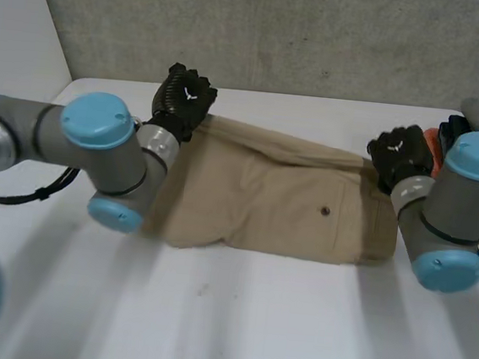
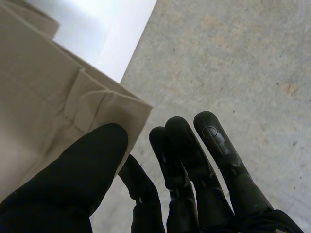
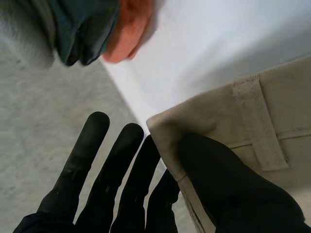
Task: Fold the laundry.
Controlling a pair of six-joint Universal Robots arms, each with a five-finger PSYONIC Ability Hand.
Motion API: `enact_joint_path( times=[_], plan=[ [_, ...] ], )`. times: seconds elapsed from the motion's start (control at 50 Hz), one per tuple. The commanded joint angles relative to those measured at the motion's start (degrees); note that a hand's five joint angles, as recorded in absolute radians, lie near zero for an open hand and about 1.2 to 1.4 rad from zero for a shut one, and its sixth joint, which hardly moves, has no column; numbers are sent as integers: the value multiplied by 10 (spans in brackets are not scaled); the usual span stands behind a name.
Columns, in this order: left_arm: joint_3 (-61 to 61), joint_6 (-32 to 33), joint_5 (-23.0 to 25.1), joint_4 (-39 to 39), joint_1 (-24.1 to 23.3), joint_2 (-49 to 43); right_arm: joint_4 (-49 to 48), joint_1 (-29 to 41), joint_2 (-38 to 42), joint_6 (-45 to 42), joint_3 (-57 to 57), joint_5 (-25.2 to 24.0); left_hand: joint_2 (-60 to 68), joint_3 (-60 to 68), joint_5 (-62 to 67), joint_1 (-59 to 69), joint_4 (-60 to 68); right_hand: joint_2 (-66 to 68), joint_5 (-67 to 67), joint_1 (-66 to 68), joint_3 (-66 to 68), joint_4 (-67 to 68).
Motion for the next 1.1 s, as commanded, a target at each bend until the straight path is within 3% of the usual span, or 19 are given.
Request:
enact_joint_path(
  times=[0.02, 0.04, 0.08, 0.1, 0.24, 0.36, 0.48, 0.52, 0.54, 0.56, 0.58, 0.74, 0.9, 0.96, 1.0, 1.04, 1.1],
  plan=[
    [133, -12, -1, 2, 6, -111, -95, 6, 116, -3, -94, 7, -193, -192, -188, -164, -195, -576, -586, -518, -584, -588],
    [134, -16, -1, 2, 6, -115, -92, 8, 121, -2, -99, 11, -522, -522, -517, -493, -524, -576, -586, -518, -584, -588],
    [131, -30, -3, 4, 3, -114, -87, 16, 120, 6, -100, 17, -502, -501, -496, -473, -504, -576, -586, -518, -584, -588],
    [130, -34, -4, 2, 2, -115, -77, 24, 104, 16, -88, 21, -586, -586, -581, -557, -588, -576, -586, -518, -584, -588],
    [33, -63, -4, 2, -11, -53, 55, 14, -14, 98, -7, 10, -586, -586, -581, -557, -588, -576, -586, -518, -584, -588],
    [-79, -96, -4, 2, -13, 29, 197, -4, -68, 190, 53, -56, -586, -586, -581, -557, -588, -563, -574, -506, -571, -576],
    [-131, -148, -4, 0, -16, 69, 157, -23, -34, 195, 79, -91, -586, -586, -581, -557, -588, -525, -535, -467, -533, -537],
    [-145, -171, -4, -1, -18, 78, 131, -24, -14, 193, 75, -86, -586, -586, -581, -557, -588, -417, -428, -360, -426, -430],
    [-147, -179, -4, -2, -20, 80, 121, -24, -4, 191, 74, -83, -586, -586, -581, -557, -588, -302, -313, -244, -310, -315],
    [-151, -199, -4, -4, -21, 88, 104, -26, 6, 186, 73, -74, -586, -586, -581, -557, -588, 57, 47, 115, 49, 45],
    [-151, -207, -4, -6, -22, 93, 92, -26, 6, 180, 74, -64, -586, -586, -581, -557, -588, 124, 113, 181, 115, 111],
    [-158, -333, 4, -70, -20, 143, 73, -55, -30, 67, 115, -19, -586, -586, -581, -557, -588, 124, 114, 182, 116, 112],
    [-174, -377, 41, -128, -17, 199, 43, -56, -85, -144, 124, 16, -586, -586, -581, -557, -588, 124, 114, 182, 116, 112],
    [-193, -378, 41, -128, -13, 223, -22, -12, -89, -187, 120, 5, -586, -586, -581, -557, -588, 124, 114, 182, 116, 112],
    [-204, -378, 39, -127, -4, 238, -81, 59, -86, -210, 110, -21, -586, -586, -581, -557, -588, 124, 114, 182, 116, 112],
    [-212, -377, 39, -126, 3, 245, -139, 130, -76, -224, 105, -70, -586, -586, -581, -557, -588, 124, 114, 182, 116, 112],
    [-223, -377, 36, -123, 11, 260, -178, 179, -51, -227, 104, -140, -586, -586, -581, -557, -588, 124, 114, 182, 116, 112]
  ],
)
